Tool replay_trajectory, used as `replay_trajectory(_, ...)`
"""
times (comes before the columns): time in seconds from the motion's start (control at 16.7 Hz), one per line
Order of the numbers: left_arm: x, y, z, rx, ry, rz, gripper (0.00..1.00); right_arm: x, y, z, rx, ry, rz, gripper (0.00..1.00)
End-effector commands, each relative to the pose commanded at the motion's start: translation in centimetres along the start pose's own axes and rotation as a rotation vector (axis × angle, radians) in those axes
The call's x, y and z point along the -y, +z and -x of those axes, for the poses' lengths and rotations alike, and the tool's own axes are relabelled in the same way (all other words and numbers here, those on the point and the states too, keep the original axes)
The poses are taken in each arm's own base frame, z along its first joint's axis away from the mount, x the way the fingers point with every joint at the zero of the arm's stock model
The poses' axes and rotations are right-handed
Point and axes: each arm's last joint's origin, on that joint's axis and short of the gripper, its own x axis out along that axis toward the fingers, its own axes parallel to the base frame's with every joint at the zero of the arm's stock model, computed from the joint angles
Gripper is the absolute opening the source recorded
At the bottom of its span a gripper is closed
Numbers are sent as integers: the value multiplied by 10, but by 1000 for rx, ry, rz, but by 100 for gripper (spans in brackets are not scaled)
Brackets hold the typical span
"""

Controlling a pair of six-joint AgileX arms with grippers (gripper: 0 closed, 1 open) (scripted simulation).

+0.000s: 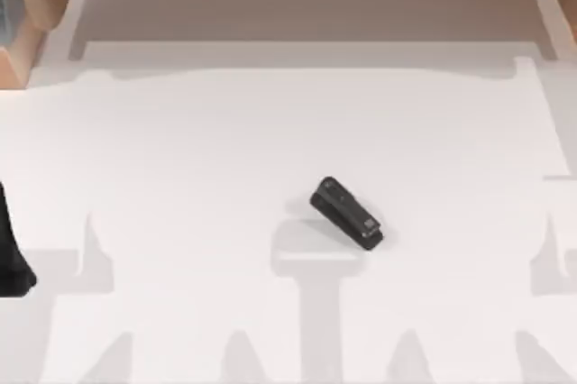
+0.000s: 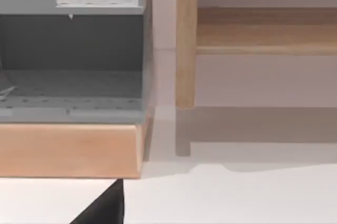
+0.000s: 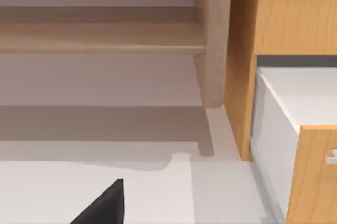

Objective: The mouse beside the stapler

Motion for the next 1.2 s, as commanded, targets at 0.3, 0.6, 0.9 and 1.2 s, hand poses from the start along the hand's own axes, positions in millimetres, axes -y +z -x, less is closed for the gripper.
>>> replay_trajectory(0.3,0,0,0,0,0,0,100,1,11,0,-41,-9,14,100)
replay_trajectory(0.6,0,0,0,0,0,0,100,7,72,-15,-235,-44,73,100)
replay_trajectory(0.9,0,0,0,0,0,0,100,24,154,-88,-537,-72,135,100)
replay_trajectory(1.2,0,0,0,0,0,0,100,71,176,-215,-881,-73,159,100)
